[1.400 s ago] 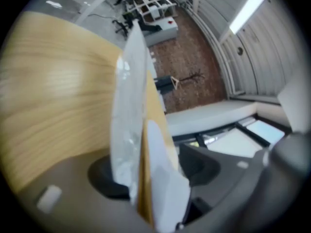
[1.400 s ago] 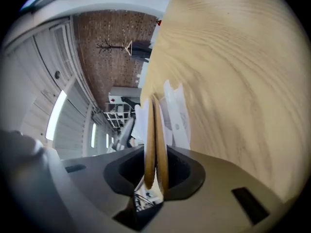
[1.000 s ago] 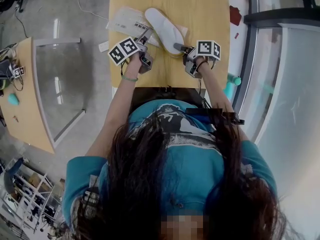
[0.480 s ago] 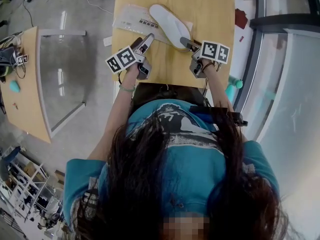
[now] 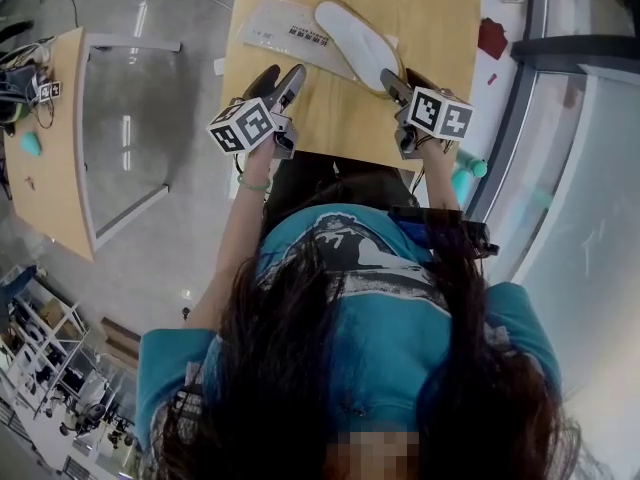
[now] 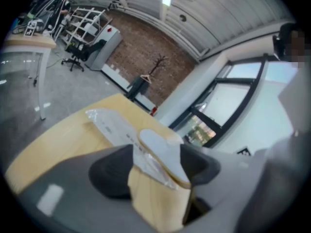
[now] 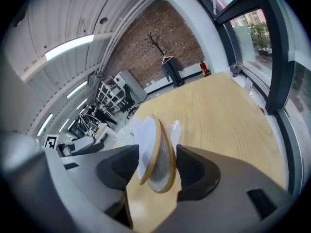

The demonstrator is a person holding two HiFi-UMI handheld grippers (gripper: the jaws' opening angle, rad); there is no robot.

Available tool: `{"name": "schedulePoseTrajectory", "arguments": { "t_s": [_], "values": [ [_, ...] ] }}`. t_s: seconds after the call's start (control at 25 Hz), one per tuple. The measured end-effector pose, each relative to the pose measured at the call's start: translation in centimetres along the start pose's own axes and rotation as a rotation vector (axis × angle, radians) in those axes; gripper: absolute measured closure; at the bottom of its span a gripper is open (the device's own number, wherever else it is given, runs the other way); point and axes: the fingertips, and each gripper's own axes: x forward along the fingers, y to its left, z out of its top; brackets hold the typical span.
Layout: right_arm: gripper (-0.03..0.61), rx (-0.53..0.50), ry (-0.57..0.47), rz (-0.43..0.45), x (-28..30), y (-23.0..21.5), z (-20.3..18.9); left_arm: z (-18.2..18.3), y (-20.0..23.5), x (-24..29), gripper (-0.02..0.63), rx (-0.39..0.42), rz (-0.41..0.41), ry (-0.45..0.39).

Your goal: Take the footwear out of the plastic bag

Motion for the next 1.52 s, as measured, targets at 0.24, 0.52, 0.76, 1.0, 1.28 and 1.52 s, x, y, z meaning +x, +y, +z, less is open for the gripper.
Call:
{"name": "schedulePoseTrajectory", "arguments": {
  "t_s": [0.24,0.52,0.76,1.0,1.28,1.52],
  "values": [
    [0.333,-0.089,0.089,-0.162,0.0,-3.1,-3.4,-1.1,0.1,-1.7,0.314,0.018,0.018,-0.022],
    [0.334,0.029,-0.089,-0.147,-3.1,-1.2,-2.1,-1.0,0.2,-4.4,0.325,0.046,-0.031,-0.032],
    [0.334,0.172,-0.187,0.02,-4.5,5.5,-5.1,-1.9,-0.6,-9.3,0.361,0.084,-0.136,-0.042],
    [0.336,0.292,-0.243,0.143,-5.2,12.5,-12.4,-4.5,0.2,-16.7,0.388,0.161,-0.263,0.021],
    [0.35,0.376,-0.273,0.194,-12.6,16.8,-18.9,-6.2,-4.4,-23.9,0.473,0.197,-0.392,0.03],
    [0.431,0.352,-0.315,0.174,-21.3,15.4,-17.6,-8.5,-14.1,-24.3,0.579,0.209,-0.501,0.044]
  ]
}}
